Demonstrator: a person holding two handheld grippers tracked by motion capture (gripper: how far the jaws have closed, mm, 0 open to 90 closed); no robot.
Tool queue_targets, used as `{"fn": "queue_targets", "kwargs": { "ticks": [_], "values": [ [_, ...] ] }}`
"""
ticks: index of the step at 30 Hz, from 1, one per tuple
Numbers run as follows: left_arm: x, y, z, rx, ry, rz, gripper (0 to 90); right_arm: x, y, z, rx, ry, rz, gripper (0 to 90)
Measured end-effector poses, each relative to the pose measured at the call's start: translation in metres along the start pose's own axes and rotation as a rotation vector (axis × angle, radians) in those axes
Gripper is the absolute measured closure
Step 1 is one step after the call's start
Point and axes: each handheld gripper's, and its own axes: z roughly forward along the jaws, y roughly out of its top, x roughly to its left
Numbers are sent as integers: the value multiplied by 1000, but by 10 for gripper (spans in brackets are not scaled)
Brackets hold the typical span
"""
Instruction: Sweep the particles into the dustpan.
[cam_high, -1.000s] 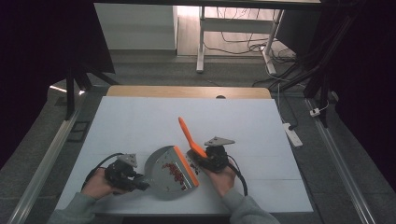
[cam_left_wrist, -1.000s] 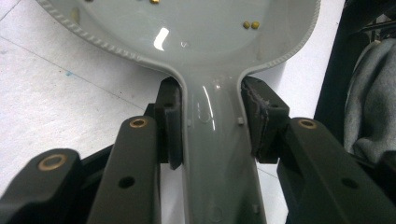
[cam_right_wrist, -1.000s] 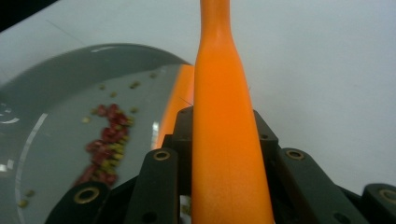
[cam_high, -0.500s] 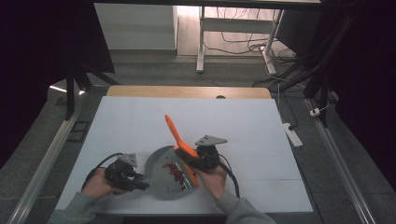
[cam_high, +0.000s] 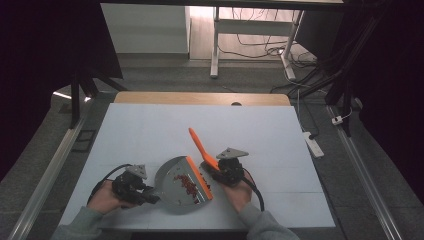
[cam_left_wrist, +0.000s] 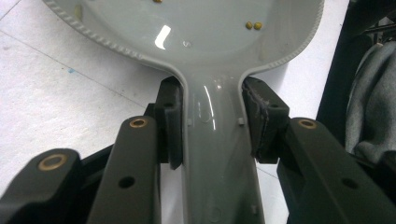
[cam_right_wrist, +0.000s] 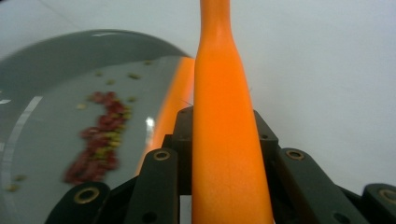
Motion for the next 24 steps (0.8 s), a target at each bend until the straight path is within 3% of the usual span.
{"fn": "queue_targets", "kwargs": {
  "ticks": [3, 6, 9, 12, 15, 20, 24],
  "values": [
    [0, 0, 0, -5, -1, -4, 617, 13, -4, 5, -47, 29, 39, 708],
    [0, 0, 0, 1, 0, -1, 617, 25, -1, 8, -63, 26, 17, 707],
    [1, 0, 0, 3, -2, -2, 617, 29, 2, 9, -66, 133, 84, 708],
    [1, 0, 0, 3, -1, -2, 617, 35, 5, 11, -64, 169, 52, 708],
    [0, 0, 0, -5, -1, -5, 617, 29, 10, 6, -89, 149, 39, 708],
    [0, 0, 1, -1, 0, -6, 617, 1, 17, -8, -132, 70, 30, 708],
    [0, 0, 0, -4, -1, -6, 617, -16, 17, -8, -108, 11, 1, 707]
  ]
}}
